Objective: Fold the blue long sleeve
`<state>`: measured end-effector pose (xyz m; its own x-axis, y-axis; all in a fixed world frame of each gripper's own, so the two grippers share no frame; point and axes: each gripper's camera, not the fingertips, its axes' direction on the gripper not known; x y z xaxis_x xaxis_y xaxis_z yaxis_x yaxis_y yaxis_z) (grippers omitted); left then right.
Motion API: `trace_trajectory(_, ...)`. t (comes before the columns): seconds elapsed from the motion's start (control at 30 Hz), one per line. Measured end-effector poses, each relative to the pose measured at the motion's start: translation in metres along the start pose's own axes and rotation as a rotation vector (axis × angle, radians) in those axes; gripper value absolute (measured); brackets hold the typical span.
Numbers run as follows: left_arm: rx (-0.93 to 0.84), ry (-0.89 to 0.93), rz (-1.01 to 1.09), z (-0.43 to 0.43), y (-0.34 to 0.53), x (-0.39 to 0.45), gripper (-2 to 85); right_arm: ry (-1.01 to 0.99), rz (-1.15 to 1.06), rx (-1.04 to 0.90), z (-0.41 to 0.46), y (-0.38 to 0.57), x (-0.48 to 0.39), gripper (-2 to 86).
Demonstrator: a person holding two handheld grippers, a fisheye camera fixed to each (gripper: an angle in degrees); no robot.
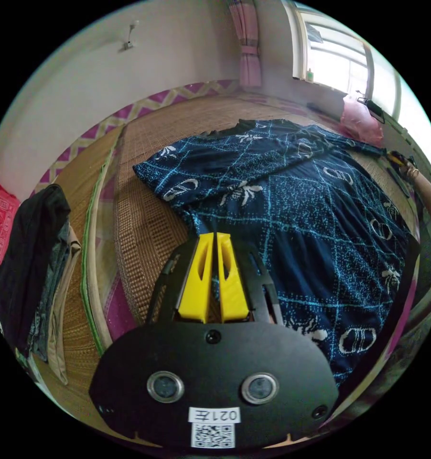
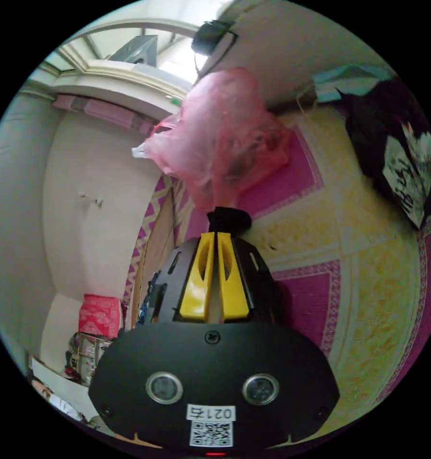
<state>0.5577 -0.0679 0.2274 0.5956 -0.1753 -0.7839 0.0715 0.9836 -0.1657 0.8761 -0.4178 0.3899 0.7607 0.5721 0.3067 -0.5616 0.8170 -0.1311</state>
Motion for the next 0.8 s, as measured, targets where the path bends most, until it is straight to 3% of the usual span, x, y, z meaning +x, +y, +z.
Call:
trace_trajectory(0.27, 0.002, 0.038, -0.022, -0.005, -0.011, 0.043, -1.0, -0.075, 0.035, -0.091, -0.032, 0.007, 0.048, 0.1)
trace_trajectory(0.47, 0.01, 0.067, -0.065, -0.034, -0.031, 0.078, -0.9, 0.033, -0.04, -0.152, -0.076, 0.017, 0.042, 5.3)
trace_trajectory(0.6, 0.238, 0.076, 0.098, -0.11, -0.074, 0.169, -0.6, 0.05, -0.182, -0.153, -0.11, 0.034, 0.011, 7.8)
trace_trajectory(0.8, 0.217, 0.017, 0.343, -0.104, -0.175, 0.324, 2.4, -0.021, -0.441, -0.227, -0.104, 0.109, -0.059, 6.7)
